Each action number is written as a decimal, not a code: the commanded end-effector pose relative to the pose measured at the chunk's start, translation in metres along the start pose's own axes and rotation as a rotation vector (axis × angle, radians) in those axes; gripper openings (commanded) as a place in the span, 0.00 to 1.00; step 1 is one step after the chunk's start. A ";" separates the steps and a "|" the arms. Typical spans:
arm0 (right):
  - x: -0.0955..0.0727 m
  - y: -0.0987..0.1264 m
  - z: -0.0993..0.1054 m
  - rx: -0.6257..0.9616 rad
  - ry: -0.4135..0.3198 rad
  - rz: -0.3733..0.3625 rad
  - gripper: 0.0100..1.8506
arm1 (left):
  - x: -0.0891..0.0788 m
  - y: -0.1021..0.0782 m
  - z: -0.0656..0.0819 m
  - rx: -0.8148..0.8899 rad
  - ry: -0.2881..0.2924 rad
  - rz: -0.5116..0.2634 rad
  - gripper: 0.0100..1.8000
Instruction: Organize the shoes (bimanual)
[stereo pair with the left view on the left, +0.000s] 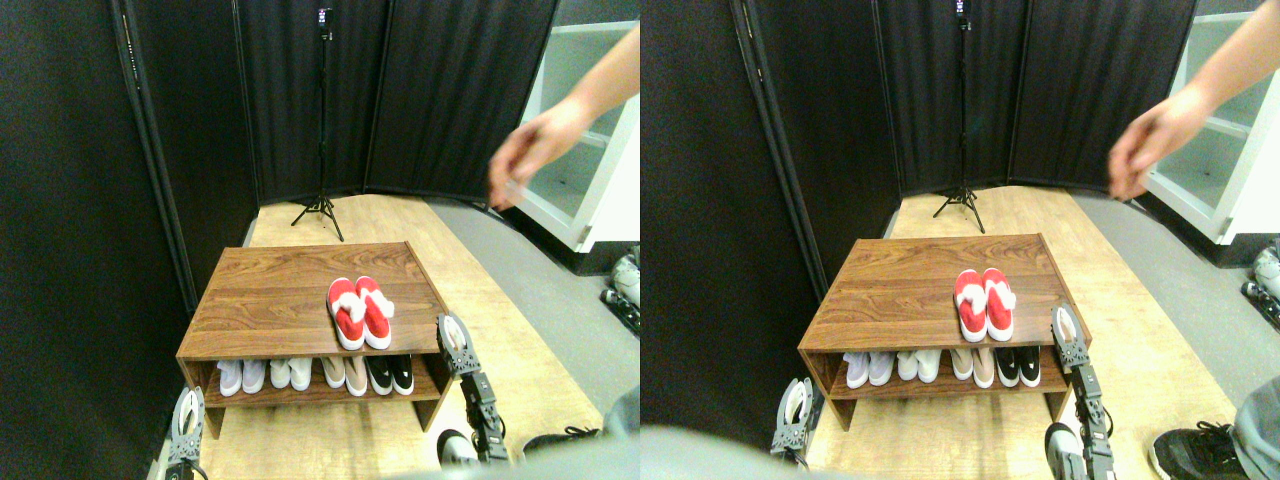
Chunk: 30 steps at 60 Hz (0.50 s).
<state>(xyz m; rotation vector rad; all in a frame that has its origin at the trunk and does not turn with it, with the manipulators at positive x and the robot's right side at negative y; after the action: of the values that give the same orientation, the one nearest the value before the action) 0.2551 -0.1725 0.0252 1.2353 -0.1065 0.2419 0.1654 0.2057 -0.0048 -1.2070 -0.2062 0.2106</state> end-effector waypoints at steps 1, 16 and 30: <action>0.001 0.012 0.000 -0.024 0.001 0.056 0.00 | 0.001 -0.009 0.002 -0.024 -0.013 -0.037 0.00; 0.000 0.014 -0.006 -0.030 0.022 0.038 0.00 | -0.001 -0.009 0.002 -0.014 -0.026 -0.036 0.00; 0.000 0.014 -0.008 -0.023 0.023 0.034 0.00 | 0.001 -0.007 0.006 -0.010 -0.007 -0.047 0.00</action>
<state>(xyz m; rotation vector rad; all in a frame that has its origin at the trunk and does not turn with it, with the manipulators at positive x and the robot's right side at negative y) 0.2516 -0.1623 0.0285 1.2191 -0.0755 0.2567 0.1626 0.2087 -0.0033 -1.2082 -0.2180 0.2142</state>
